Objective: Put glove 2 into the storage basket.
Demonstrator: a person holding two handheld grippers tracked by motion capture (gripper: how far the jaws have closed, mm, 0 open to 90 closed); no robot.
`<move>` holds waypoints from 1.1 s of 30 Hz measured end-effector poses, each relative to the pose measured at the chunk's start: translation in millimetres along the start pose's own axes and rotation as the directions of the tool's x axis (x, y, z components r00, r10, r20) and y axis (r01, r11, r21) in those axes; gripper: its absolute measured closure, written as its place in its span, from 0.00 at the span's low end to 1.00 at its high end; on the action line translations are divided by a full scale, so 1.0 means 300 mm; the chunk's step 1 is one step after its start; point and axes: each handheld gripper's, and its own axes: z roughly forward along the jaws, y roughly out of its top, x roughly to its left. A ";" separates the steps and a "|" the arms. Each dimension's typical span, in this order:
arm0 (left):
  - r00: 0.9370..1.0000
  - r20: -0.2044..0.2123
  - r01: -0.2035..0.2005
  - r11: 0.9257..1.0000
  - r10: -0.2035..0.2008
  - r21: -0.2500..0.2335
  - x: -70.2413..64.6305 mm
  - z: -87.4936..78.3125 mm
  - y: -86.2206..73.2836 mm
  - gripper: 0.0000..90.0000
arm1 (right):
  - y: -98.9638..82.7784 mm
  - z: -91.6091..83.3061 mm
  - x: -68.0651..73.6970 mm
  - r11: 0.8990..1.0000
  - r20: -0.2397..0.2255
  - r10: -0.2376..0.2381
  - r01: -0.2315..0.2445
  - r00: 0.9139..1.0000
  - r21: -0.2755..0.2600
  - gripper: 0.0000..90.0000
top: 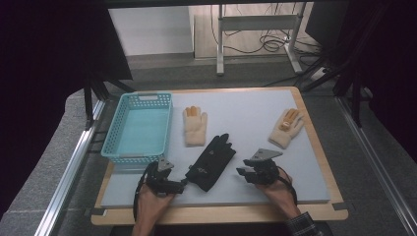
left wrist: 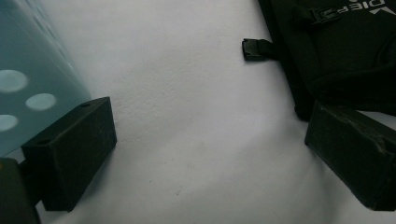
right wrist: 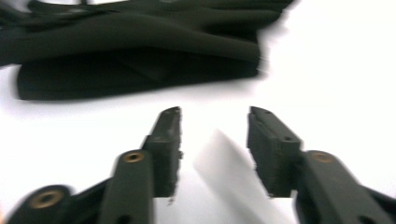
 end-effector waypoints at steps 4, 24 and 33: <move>1.000 0.001 0.002 1.000 -0.002 0.000 0.001 0.000 0.000 0.03 | -0.028 -0.035 -0.067 0.999 0.072 0.035 -0.036 0.997 0.009 0.43; 1.000 0.011 0.002 1.000 -0.002 0.000 0.005 -0.002 0.000 0.03 | -0.097 -0.062 -0.193 0.991 0.200 0.121 -0.130 0.972 0.036 0.23; 0.997 0.076 0.028 1.000 -0.028 -0.004 0.017 -0.072 -0.004 0.08 | -0.098 -0.062 -0.192 0.991 0.200 0.120 -0.130 0.972 0.035 0.23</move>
